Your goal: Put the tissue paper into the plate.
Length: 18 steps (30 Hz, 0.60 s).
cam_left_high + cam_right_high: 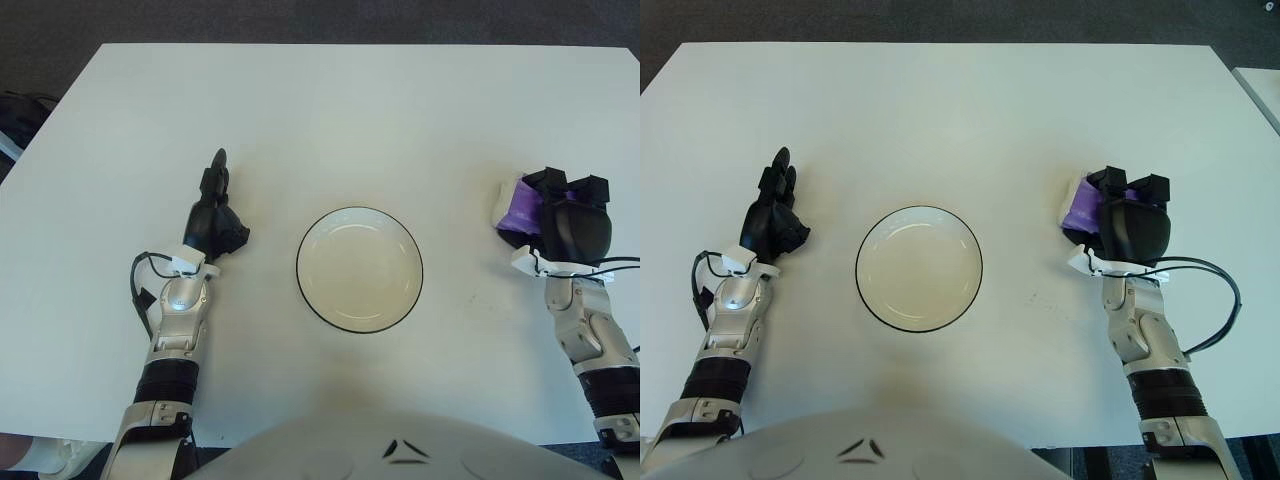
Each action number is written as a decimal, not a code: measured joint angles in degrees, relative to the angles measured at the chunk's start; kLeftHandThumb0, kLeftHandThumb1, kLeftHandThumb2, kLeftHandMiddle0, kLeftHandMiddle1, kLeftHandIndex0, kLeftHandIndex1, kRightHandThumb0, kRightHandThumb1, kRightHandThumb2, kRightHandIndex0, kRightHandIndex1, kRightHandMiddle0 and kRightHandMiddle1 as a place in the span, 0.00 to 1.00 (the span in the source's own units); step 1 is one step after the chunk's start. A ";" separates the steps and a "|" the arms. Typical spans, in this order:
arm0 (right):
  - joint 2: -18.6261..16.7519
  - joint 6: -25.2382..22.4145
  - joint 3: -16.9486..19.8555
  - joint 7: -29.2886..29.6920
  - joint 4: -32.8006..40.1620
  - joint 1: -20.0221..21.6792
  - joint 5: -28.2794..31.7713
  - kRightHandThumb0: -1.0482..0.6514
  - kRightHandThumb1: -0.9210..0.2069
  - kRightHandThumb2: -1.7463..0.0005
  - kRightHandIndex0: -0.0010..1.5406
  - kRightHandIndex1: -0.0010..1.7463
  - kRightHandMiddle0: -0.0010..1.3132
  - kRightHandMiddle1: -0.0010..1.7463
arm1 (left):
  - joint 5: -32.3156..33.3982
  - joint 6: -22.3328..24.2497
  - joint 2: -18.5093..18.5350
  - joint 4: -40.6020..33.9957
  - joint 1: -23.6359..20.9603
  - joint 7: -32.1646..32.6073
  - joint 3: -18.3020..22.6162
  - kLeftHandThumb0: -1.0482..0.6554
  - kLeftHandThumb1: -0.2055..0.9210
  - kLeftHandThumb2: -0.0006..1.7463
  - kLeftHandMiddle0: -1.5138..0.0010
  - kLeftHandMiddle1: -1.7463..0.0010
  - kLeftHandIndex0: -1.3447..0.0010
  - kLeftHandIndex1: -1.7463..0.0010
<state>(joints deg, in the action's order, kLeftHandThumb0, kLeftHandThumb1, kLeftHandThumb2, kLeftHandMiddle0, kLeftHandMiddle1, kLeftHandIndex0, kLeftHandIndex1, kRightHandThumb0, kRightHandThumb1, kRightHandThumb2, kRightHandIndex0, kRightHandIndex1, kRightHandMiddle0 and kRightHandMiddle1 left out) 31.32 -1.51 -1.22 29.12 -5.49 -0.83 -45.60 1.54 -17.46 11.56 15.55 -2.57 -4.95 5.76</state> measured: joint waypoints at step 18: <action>-1.60 1.65 -1.00 6.82 1.40 -0.15 -1.31 0.56 0.64 0.19 0.87 1.00 0.88 1.00 | -0.64 -2.14 0.50 1.15 -0.72 -0.05 0.44 0.07 1.00 0.71 0.96 1.00 1.00 0.97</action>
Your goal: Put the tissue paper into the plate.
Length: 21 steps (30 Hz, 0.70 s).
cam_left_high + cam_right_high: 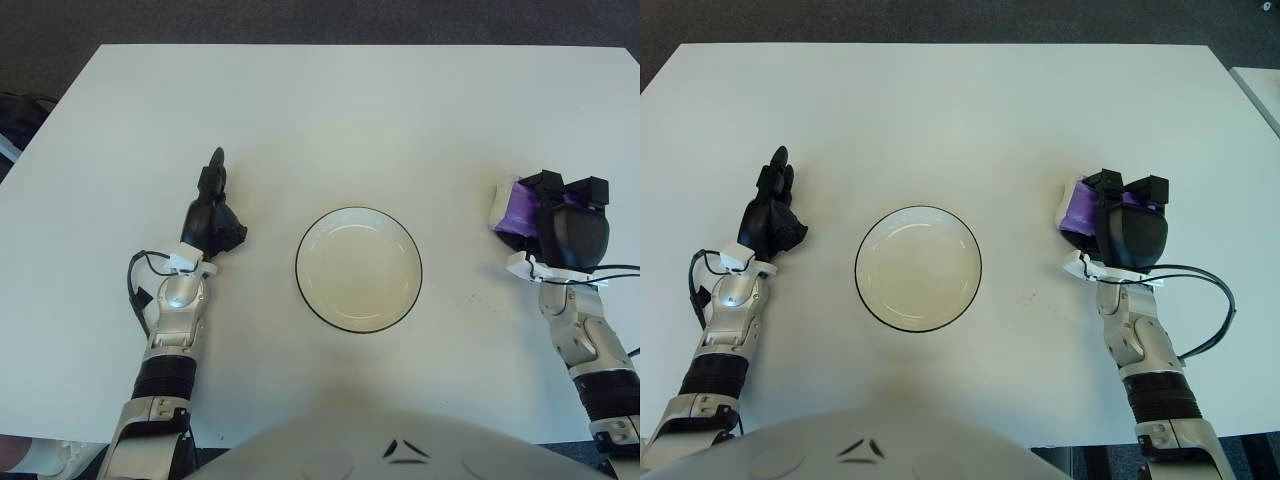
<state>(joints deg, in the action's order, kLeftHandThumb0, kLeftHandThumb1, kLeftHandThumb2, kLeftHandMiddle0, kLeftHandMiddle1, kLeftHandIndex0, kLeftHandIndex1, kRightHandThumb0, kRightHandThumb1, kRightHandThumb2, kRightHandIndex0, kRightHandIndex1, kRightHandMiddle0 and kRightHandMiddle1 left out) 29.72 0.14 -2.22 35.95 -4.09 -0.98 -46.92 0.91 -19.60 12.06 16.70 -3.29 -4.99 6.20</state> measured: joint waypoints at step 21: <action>-5.54 1.07 -1.75 -9.16 19.49 9.03 -0.39 0.55 0.54 0.26 0.86 1.00 0.83 1.00 | -0.72 -4.79 0.12 2.69 -1.98 0.44 0.03 0.07 1.00 0.71 0.96 1.00 1.00 0.96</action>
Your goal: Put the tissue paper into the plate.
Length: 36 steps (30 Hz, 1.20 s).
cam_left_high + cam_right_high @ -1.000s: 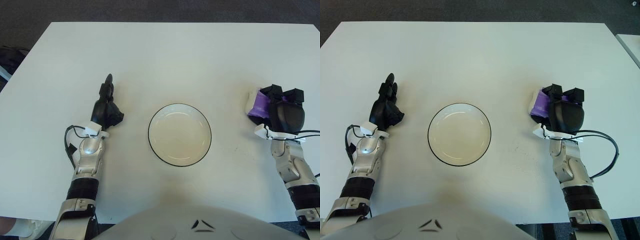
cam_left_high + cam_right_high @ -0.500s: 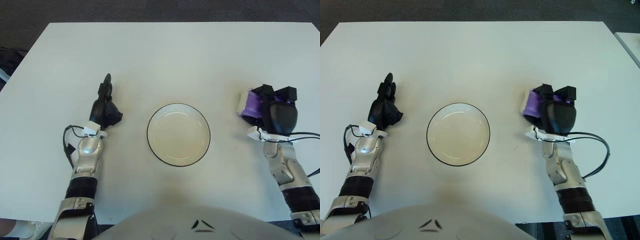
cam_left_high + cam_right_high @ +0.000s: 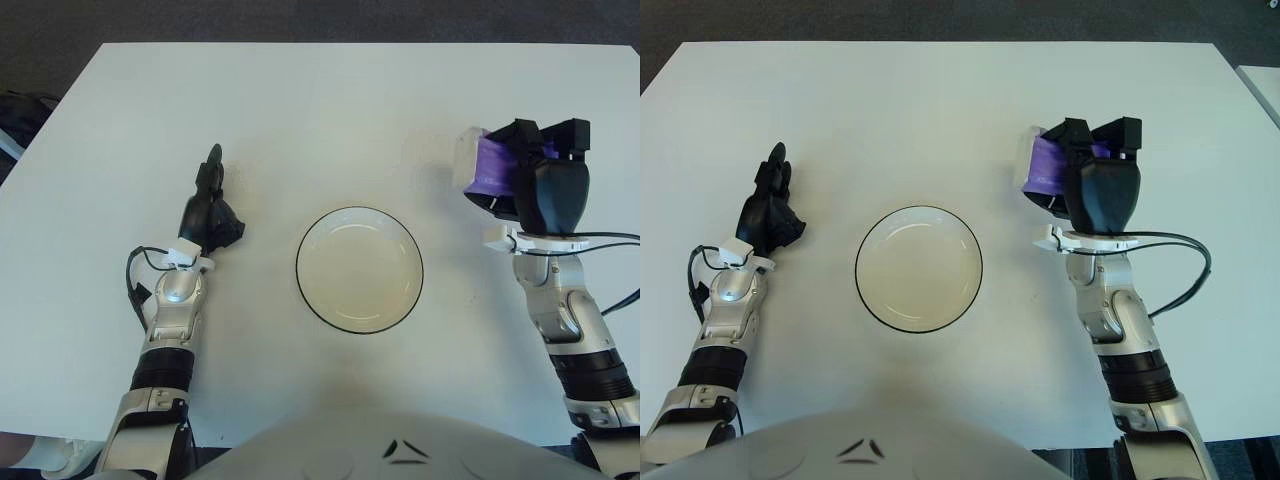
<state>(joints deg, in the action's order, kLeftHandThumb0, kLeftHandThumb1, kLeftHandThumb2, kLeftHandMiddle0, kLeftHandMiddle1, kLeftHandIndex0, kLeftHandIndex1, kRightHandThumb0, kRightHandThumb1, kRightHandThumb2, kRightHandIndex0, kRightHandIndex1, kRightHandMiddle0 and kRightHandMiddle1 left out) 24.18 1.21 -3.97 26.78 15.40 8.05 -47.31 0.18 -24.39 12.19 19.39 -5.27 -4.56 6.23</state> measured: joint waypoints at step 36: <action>-8.66 -0.91 -16.14 -41.49 19.36 -0.68 22.84 0.60 0.61 0.23 0.78 1.00 0.73 1.00 | -0.48 4.17 -1.32 -3.91 1.97 0.68 -0.87 0.05 1.00 0.70 0.99 1.00 1.00 0.92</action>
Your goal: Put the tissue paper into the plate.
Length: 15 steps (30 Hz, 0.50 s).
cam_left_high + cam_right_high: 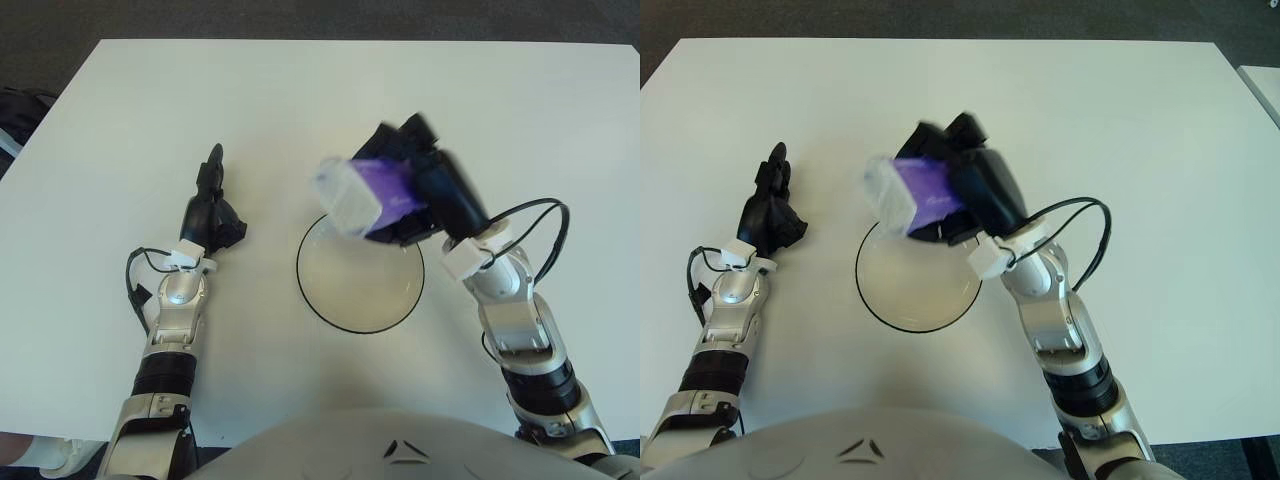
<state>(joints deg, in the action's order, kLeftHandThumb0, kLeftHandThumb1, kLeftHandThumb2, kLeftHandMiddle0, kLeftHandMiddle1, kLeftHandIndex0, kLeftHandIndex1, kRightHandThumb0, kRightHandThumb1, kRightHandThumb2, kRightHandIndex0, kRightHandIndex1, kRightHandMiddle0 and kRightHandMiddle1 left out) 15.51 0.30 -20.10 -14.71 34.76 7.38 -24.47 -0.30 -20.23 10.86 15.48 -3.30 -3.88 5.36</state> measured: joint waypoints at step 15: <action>5.43 5.51 0.07 -5.34 1.41 -1.83 0.09 0.58 0.57 0.26 0.77 1.00 0.70 1.00 | 3.08 3.81 -2.09 -4.35 2.59 -1.26 -0.51 0.06 1.00 0.71 1.00 1.00 1.00 0.90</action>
<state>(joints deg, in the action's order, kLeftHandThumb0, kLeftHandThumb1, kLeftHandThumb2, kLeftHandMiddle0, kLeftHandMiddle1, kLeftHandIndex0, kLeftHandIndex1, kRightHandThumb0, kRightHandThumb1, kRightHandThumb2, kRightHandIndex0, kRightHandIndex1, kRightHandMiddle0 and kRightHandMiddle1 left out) 20.94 5.81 -20.03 -20.05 36.17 5.55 -24.38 2.78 -16.41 8.78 11.13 -0.71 -5.14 4.85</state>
